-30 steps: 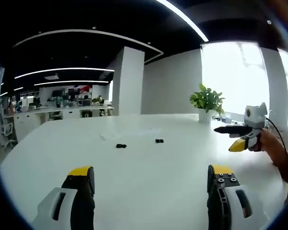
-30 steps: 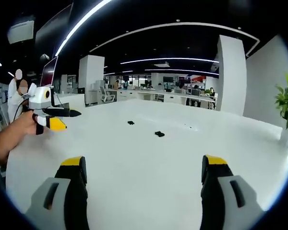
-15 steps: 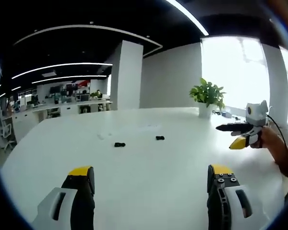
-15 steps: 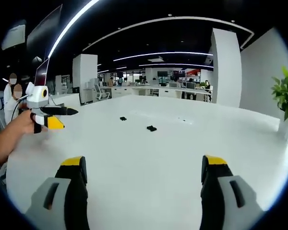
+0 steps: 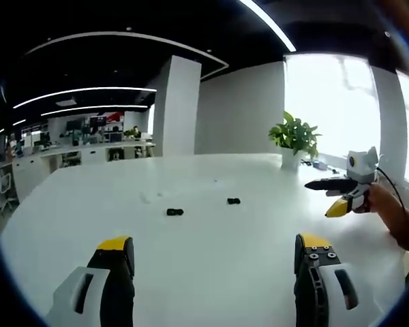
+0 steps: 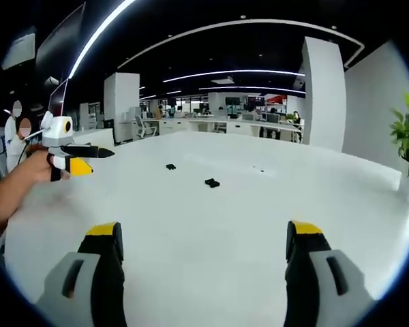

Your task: Snap the two parts of the plastic buckle together until the buckle closes and remains connected.

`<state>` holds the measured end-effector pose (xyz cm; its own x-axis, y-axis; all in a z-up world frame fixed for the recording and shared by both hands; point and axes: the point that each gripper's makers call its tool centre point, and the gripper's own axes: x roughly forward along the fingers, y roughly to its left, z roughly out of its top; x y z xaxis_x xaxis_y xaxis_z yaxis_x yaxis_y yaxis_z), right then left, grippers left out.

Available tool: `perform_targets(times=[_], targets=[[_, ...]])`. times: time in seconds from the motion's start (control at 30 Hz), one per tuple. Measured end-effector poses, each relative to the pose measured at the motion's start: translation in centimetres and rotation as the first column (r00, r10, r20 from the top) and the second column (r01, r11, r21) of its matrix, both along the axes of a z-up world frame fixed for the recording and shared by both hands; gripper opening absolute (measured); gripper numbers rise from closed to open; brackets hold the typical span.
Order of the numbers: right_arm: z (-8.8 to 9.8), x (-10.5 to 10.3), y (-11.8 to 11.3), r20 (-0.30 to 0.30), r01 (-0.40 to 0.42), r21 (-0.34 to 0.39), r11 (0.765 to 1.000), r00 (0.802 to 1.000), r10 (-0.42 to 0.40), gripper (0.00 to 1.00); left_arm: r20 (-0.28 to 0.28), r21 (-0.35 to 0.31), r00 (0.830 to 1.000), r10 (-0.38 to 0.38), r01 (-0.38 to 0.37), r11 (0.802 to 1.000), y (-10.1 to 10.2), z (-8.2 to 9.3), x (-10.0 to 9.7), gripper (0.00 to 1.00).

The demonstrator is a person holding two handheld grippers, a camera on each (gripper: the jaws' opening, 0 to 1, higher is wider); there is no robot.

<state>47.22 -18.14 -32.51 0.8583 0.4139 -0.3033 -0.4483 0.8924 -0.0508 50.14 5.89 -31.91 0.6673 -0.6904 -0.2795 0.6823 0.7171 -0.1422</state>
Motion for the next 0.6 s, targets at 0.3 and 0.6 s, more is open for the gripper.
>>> perform_targets(times=[0.3, 0.6], targets=[[0.1, 1.2, -0.2, -0.010, 0.007, 0.023, 1.000, 1.000, -0.007, 1.00, 0.020, 0.100, 1.000, 0.004, -0.006, 0.995, 0.0, -0.8, 0.9, 0.99], [0.1, 1.7, -0.1, -0.013, -0.002, 0.020, 1.000, 1.000, 0.002, 1.00, 0.039, 0.100, 0.999, -0.036, 0.032, 0.994, -1.1, 0.2, 1.0, 0.90]])
